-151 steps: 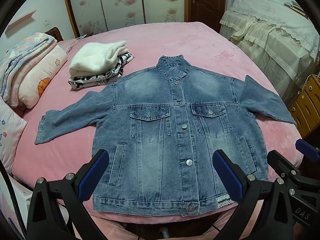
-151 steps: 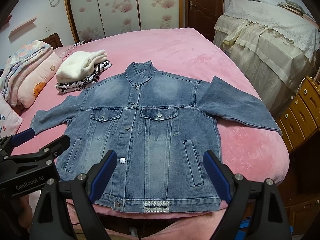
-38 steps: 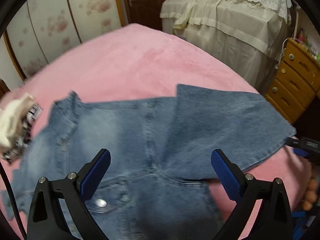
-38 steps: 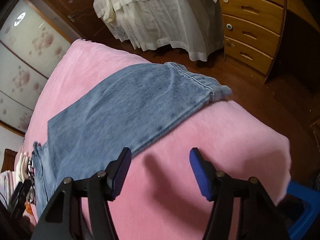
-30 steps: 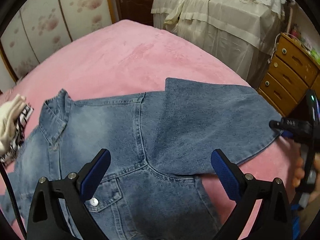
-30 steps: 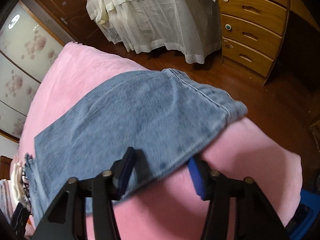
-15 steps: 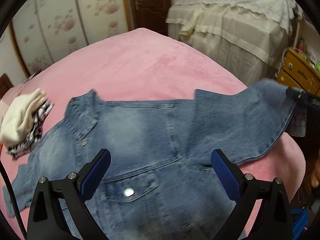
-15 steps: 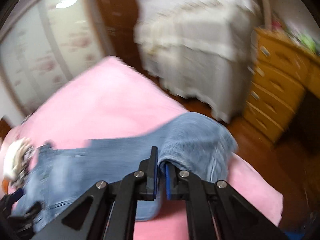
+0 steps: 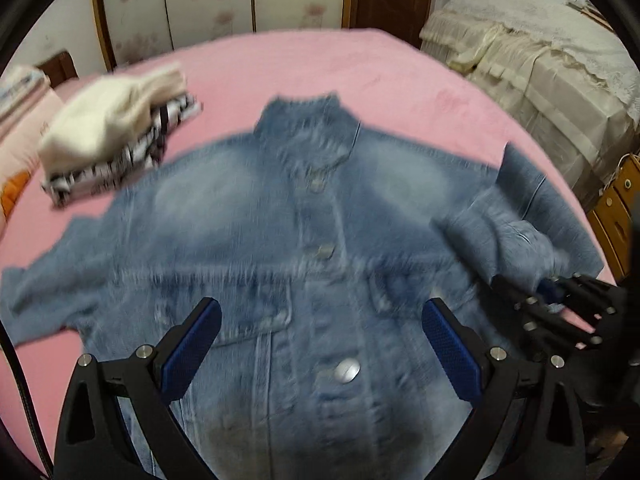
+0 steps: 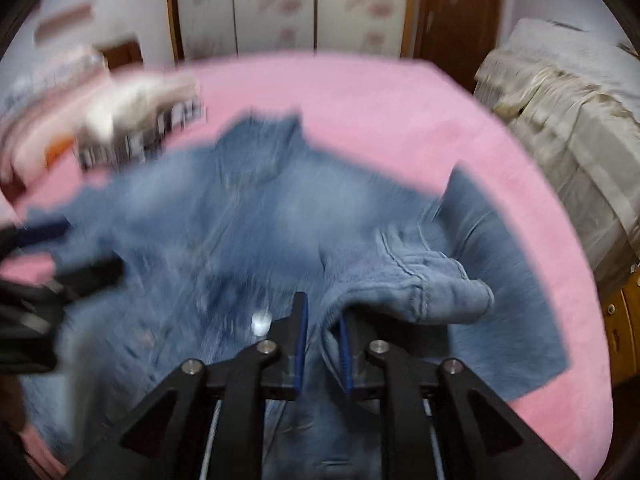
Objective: Fold large clothes
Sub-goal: 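Lift the held sleeve and fold it across the jacket front with the right tool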
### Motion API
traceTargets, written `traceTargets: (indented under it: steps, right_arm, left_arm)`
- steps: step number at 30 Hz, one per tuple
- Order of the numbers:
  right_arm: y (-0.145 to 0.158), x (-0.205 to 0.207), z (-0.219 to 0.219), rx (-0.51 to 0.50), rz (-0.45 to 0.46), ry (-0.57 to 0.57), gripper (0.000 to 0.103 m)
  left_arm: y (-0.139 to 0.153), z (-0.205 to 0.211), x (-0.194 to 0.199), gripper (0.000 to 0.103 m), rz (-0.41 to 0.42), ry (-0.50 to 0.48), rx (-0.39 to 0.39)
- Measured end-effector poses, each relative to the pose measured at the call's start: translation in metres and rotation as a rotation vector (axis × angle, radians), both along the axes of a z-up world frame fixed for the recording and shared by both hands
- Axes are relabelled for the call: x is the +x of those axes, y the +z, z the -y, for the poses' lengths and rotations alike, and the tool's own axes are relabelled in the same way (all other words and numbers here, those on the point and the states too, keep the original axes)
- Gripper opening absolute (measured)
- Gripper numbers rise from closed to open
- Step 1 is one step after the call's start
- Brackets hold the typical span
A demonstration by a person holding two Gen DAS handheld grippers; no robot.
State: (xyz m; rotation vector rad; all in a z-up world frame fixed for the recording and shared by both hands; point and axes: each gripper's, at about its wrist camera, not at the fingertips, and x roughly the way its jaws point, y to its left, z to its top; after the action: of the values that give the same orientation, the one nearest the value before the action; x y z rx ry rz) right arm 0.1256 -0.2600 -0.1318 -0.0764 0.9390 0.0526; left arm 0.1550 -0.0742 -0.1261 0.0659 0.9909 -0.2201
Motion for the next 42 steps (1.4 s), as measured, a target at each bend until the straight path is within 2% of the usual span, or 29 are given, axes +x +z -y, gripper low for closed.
traceTargets:
  steps: [2, 5, 7, 10, 12, 15, 17, 20, 25, 29, 35, 39, 42]
  right_arm:
    - [-0.022, -0.005, -0.01, -0.011, -0.069, -0.004, 0.017]
    - [-0.03, -0.018, -0.011, 0.003, -0.104, 0.001, 0.028]
    - [-0.027, -0.029, -0.015, -0.011, -0.08, 0.026, 0.034]
    - [-0.017, -0.047, -0.033, -0.081, -0.002, 0.124, 0.041]
    - [-0.012, -0.052, -0.04, -0.062, 0.012, 0.176, 0.048]
    - [-0.011, -0.052, -0.045, -0.004, 0.008, 0.2, 0.049]
    - [-0.013, -0.062, -0.046, -0.011, 0.018, 0.228, 0.049]
    - [-0.025, -0.073, -0.059, -0.123, 0.013, 0.272, 0.049]
    - [-0.045, -0.101, -0.082, -0.38, 0.028, 0.361, 0.049]
    - [-0.046, -0.123, -0.092, -0.479, 0.075, 0.391, 0.049]
    - [-0.028, -0.136, -0.078, -0.401, 0.076, 0.346, 0.049]
    - [-0.017, -0.137, -0.041, -0.284, 0.041, 0.226, 0.049]
    - [-0.012, -0.137, -0.008, -0.207, 0.015, 0.118, 0.049]
  left_arm:
    - [-0.014, -0.005, -0.002, 0.1, -0.037, -0.03, -0.033]
    - [-0.023, -0.002, -0.005, 0.1, -0.052, -0.081, -0.091]
    - [-0.022, 0.005, -0.006, 0.1, -0.045, -0.103, -0.127]
    - [-0.015, 0.01, -0.003, 0.1, -0.032, -0.116, -0.178]
    - [-0.011, 0.014, 0.001, 0.1, -0.029, -0.114, -0.188]
    - [-0.008, 0.017, 0.005, 0.1, -0.02, -0.123, -0.179]
    - [-0.006, 0.02, 0.006, 0.1, -0.012, -0.126, -0.173]
    - [-0.004, 0.02, 0.005, 0.1, -0.015, -0.126, -0.187]
    - [-0.006, 0.016, 0.002, 0.1, -0.037, -0.116, -0.198]
    - [-0.006, 0.02, -0.004, 0.1, -0.045, -0.137, -0.19]
    - [0.002, 0.05, -0.016, 0.1, -0.033, -0.235, -0.151]
    - [0.001, 0.08, -0.028, 0.1, -0.029, -0.32, -0.108]
    - [-0.005, 0.104, -0.041, 0.1, -0.021, -0.383, -0.047]
